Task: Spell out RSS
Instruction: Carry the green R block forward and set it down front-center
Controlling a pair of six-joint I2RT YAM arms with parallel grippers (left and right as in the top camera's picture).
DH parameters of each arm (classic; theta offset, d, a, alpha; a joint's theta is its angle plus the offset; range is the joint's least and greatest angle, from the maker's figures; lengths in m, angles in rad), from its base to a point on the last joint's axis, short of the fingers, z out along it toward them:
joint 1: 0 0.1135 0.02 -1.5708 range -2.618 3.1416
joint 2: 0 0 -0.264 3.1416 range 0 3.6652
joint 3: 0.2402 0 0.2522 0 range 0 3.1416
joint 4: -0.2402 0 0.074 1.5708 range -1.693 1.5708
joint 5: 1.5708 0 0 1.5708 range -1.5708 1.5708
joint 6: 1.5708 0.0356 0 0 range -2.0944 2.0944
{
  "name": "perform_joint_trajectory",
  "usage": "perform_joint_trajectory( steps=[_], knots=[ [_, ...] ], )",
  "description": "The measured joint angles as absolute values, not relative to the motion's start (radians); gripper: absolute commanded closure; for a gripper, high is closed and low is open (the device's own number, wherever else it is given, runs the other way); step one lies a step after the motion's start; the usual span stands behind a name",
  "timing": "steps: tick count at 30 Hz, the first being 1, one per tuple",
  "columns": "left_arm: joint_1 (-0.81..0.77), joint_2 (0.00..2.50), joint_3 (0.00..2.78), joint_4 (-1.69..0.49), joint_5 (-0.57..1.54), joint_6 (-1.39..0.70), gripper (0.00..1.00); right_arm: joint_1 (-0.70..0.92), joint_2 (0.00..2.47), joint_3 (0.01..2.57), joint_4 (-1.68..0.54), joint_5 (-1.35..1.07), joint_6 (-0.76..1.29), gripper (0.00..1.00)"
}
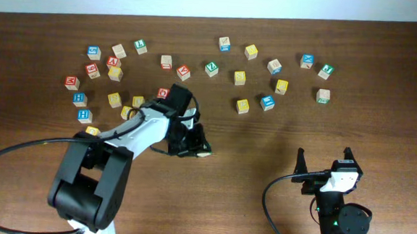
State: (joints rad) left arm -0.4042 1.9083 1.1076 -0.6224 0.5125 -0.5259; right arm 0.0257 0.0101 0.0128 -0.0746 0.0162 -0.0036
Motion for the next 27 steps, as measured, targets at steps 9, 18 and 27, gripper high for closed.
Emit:
perform_joint_trajectory(
  steps=[9, 18, 27],
  knots=[
    [-0.405, 1.868, 1.100, -0.763, 0.328, -0.486, 0.83, 0.026, 0.010, 0.013, -0.075, 0.017, -0.004, 0.02],
    [-0.396, 1.871, 1.102, -0.707, 0.392, -0.414, 0.89, 0.026, 0.010, 0.013, -0.075, 0.017, -0.003, 0.02],
    [-0.406, 1.908, 1.062, -0.440, 0.745, -0.339, 0.87, 0.026, 0.010, 0.013, -0.075, 0.016, -0.003, 0.02]
  ],
)
